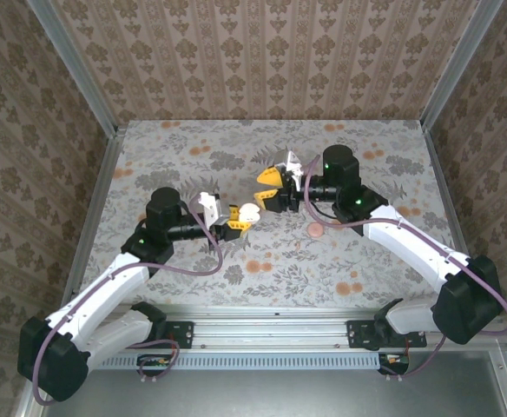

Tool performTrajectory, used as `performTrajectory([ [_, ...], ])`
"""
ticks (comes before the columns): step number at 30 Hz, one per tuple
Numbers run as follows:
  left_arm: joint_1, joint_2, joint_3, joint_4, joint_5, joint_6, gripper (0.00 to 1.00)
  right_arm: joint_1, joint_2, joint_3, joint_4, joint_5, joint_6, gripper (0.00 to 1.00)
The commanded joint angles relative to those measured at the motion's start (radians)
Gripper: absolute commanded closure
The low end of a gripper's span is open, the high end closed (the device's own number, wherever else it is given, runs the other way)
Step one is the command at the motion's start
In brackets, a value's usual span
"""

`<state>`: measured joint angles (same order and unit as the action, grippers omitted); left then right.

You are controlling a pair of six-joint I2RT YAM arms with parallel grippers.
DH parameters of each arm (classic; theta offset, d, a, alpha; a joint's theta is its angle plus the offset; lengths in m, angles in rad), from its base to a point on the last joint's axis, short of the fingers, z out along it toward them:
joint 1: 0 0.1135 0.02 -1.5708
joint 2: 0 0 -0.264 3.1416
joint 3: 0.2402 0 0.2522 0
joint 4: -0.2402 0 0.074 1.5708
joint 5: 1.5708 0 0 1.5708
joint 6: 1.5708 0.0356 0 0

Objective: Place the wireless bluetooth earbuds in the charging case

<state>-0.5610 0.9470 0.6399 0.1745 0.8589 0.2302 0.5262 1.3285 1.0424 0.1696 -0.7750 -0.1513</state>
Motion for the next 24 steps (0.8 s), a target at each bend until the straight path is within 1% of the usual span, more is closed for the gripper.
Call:
performTrajectory([
  [1, 0.021, 0.007, -0.061, 0.136, -0.053, -0.074, 0.86, -0.003, -0.048, 0.01, -0.115, 0.1, 0.024, 0.52],
  [5, 0.027, 0.031, -0.124, 0.237, -0.142, -0.152, 0.86, -0.003, -0.079, 0.024, -0.303, 0.222, 0.057, 0.52],
  [8, 0.027, 0.029, -0.172, 0.297, -0.226, -0.206, 0.86, -0.003, -0.093, 0.021, -0.414, 0.374, 0.153, 0.5],
  [10, 0.027, 0.025, -0.214, 0.347, -0.299, -0.237, 0.86, -0.003, -0.095, 0.018, -0.482, 0.428, 0.185, 0.52],
  [13, 0.027, 0.01, -0.272, 0.393, -0.415, -0.271, 0.86, -0.003, -0.083, 0.017, -0.527, 0.507, 0.265, 0.54],
  [16, 0.041, -0.017, -0.31, 0.384, -0.506, -0.272, 0.86, -0.004, -0.041, 0.043, -0.561, 0.567, 0.331, 0.54],
  [19, 0.099, -0.025, -0.311, 0.341, -0.515, -0.29, 0.86, -0.005, 0.036, 0.113, -0.608, 0.553, 0.355, 0.54],
  [20, 0.141, -0.021, -0.31, 0.337, -0.511, -0.31, 0.86, -0.005, 0.056, 0.141, -0.629, 0.55, 0.363, 0.54],
  [21, 0.165, -0.015, -0.31, 0.344, -0.502, -0.326, 0.86, -0.005, 0.115, 0.177, -0.661, 0.548, 0.369, 0.54],
  [24, 0.208, -0.002, -0.31, 0.361, -0.497, -0.351, 0.86, -0.005, 0.226, 0.301, -0.771, 0.548, 0.365, 0.55],
])
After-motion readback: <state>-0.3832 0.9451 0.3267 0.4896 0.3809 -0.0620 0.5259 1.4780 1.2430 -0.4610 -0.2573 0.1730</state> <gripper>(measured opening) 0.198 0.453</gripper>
